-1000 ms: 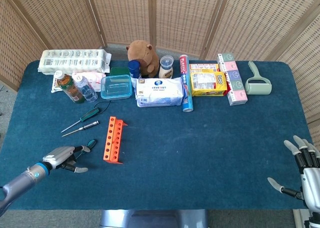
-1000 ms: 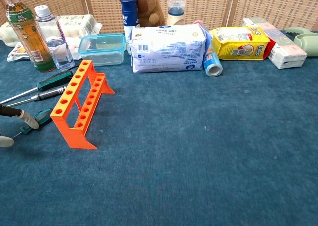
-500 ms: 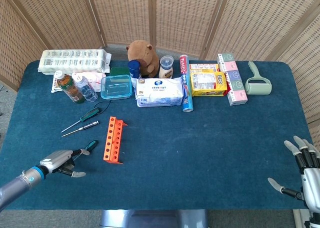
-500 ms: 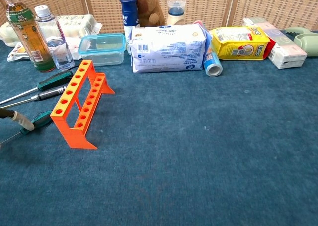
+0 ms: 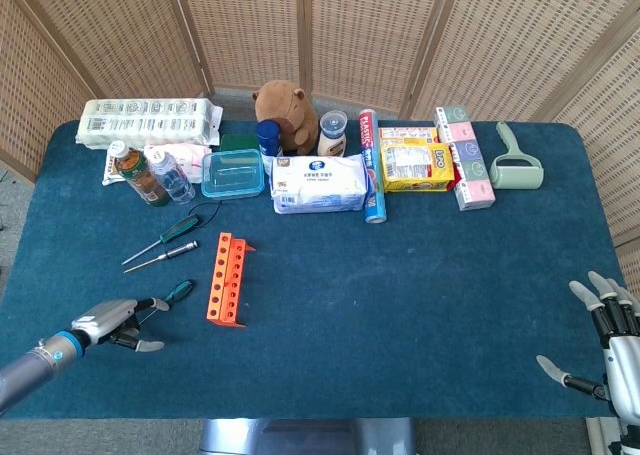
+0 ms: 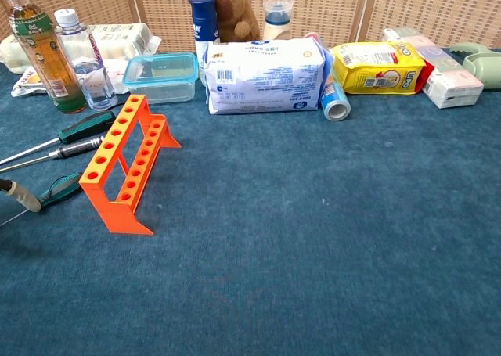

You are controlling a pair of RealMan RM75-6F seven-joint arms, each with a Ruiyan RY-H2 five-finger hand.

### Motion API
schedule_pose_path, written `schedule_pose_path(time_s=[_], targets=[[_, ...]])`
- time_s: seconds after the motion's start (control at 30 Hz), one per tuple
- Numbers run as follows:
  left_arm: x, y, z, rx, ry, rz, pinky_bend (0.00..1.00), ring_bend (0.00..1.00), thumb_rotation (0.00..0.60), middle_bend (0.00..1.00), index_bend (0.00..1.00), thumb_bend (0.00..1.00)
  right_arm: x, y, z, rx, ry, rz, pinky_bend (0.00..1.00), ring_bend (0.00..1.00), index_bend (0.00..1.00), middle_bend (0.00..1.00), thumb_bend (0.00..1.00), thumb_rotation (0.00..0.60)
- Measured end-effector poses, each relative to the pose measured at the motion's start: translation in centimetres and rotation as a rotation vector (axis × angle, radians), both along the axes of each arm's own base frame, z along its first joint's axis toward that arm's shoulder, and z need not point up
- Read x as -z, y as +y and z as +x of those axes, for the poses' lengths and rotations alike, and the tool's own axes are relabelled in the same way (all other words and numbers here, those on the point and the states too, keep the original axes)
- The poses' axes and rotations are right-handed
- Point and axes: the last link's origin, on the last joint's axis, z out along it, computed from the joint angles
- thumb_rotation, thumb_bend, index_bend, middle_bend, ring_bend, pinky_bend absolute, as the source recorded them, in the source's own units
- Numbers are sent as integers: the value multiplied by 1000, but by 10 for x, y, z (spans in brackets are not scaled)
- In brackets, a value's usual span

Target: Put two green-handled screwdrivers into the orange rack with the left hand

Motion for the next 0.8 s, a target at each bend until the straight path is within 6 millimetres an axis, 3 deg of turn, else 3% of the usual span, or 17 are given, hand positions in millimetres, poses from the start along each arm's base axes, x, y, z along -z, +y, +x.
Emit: schedule_pose_path(time_s=[0.3, 0.63, 0.73, 0.8], targets=[[-11, 15, -12, -33, 30, 61, 953, 895, 169, 943, 170, 116, 0, 0, 0, 2, -1, 1, 0, 0, 137, 54, 0, 497], [-34, 24, -6, -14, -38, 189, 952, 895, 170, 943, 171, 127, 0, 0, -1, 4, -4, 5, 0, 0, 137, 54, 0, 501], [-38, 27, -5, 6, -38, 216, 952, 896, 236, 943, 170, 148, 1, 0, 0, 1, -7, 11, 0, 0, 137, 54, 0, 502], [-38, 28, -4, 23, -28, 224, 952, 895, 331, 943, 170, 167, 1, 0, 0, 1, -8, 12, 0, 0, 137, 54, 0, 502]])
